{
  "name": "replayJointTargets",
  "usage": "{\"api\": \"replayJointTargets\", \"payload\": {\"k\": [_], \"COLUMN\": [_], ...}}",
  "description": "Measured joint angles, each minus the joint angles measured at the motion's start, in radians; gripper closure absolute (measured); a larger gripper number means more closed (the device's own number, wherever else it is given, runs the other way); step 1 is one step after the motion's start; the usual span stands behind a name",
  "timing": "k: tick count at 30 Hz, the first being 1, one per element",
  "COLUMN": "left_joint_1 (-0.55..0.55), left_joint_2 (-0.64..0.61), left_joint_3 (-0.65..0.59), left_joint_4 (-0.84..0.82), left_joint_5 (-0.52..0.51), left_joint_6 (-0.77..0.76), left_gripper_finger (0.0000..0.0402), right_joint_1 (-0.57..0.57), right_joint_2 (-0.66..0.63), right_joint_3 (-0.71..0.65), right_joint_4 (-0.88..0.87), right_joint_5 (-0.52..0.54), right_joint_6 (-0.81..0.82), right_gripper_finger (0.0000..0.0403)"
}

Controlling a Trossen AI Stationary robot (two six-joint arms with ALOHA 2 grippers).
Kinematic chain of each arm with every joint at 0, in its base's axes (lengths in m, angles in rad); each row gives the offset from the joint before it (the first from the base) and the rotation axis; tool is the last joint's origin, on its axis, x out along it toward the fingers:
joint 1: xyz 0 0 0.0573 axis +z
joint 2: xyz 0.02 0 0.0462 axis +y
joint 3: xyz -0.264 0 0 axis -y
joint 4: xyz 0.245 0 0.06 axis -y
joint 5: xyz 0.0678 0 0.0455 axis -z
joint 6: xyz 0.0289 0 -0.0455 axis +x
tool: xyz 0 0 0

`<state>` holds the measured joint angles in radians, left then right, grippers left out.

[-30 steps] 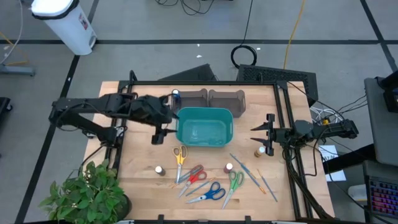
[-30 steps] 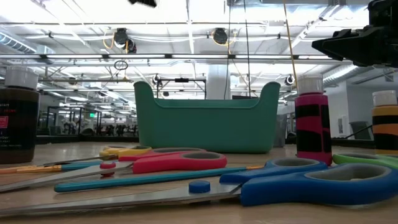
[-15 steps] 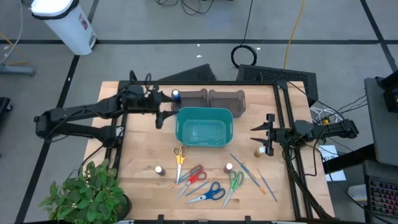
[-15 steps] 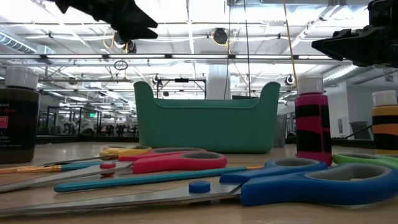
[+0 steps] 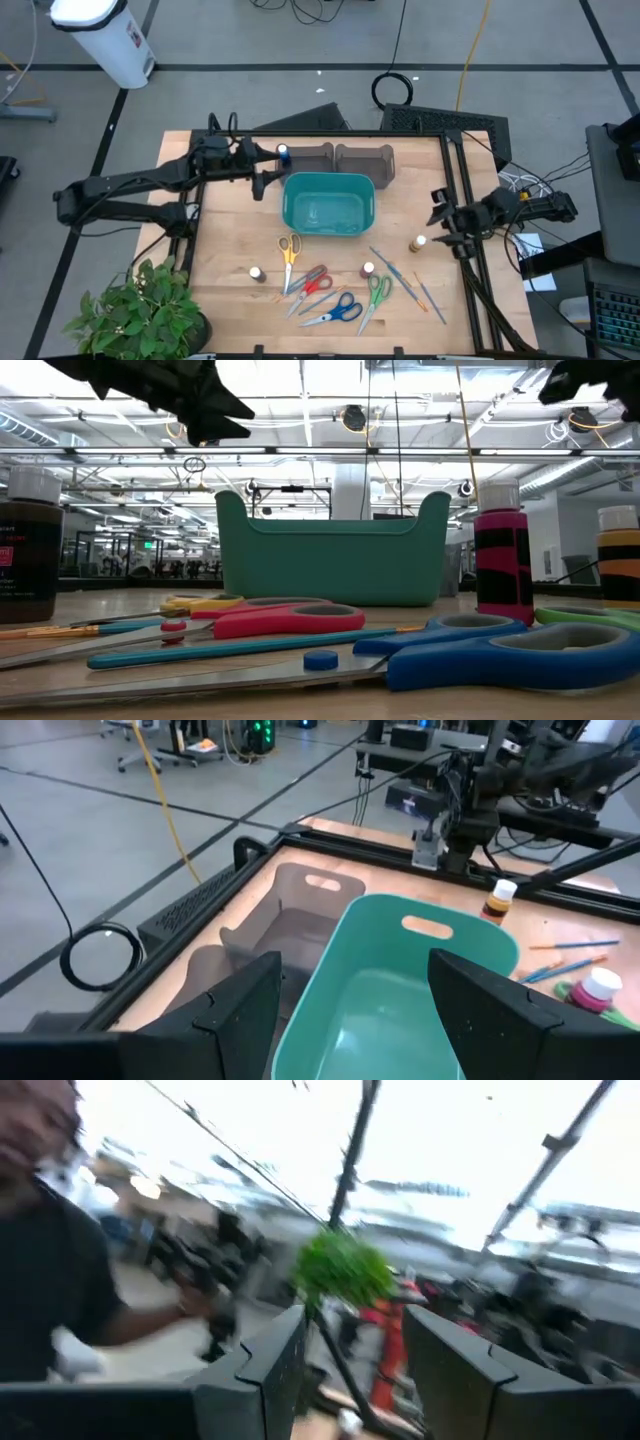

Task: Pick & Place Paint Supplies
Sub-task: Put the yellow paint bottle into the left black bin

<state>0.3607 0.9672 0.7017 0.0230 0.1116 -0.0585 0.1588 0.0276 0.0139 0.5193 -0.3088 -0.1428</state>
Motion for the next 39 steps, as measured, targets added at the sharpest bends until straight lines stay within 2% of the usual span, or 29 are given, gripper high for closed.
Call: {"api": "replayJointTargets", "payload": {"k": [7,12,16,18,23,26,29,34,39], "left_joint_1": [0.000,0.000,0.000,0.000,0.000,0.000,0.000,0.000,0.000], "left_joint_2": [0.048,0.062,0.061,0.061,0.061,0.061,0.061,0.061,0.061], "left_joint_3": [0.000,0.000,0.000,0.000,0.000,0.000,0.000,0.000,0.000], "left_joint_4": [0.038,0.029,0.025,0.025,0.025,0.024,0.009,-0.005,-0.022], "left_joint_5": [-0.008,-0.012,-0.015,-0.015,-0.016,-0.016,-0.016,-0.016,-0.016], "left_joint_6": [0.010,0.003,-0.003,-0.007,-0.008,-0.004,-0.004,-0.004,-0.003], "left_gripper_finger": [0.0147,0.0147,0.0147,0.0147,0.0147,0.0147,0.0147,0.0147,0.0147], "right_joint_1": [0.000,0.000,0.000,0.000,0.000,0.000,0.001,0.005,0.039], "right_joint_2": [0.000,0.028,0.115,0.193,0.421,0.523,0.608,0.725,0.764], "right_joint_3": [0.000,0.002,0.045,0.083,0.293,0.459,0.633,0.851,0.981], "right_joint_4": [0.134,0.261,0.329,0.292,0.066,-0.260,-0.539,-0.910,-1.335], "right_joint_5": [-0.003,0.104,0.101,0.118,0.150,0.156,0.210,0.306,0.486], "right_joint_6": [0.120,0.214,0.236,0.268,0.272,0.212,0.171,0.167,0.273], "right_gripper_finger": [0.0243,0.0243,0.0242,0.0234,0.0176,0.0137,0.0112,0.0105,0.0113]}}
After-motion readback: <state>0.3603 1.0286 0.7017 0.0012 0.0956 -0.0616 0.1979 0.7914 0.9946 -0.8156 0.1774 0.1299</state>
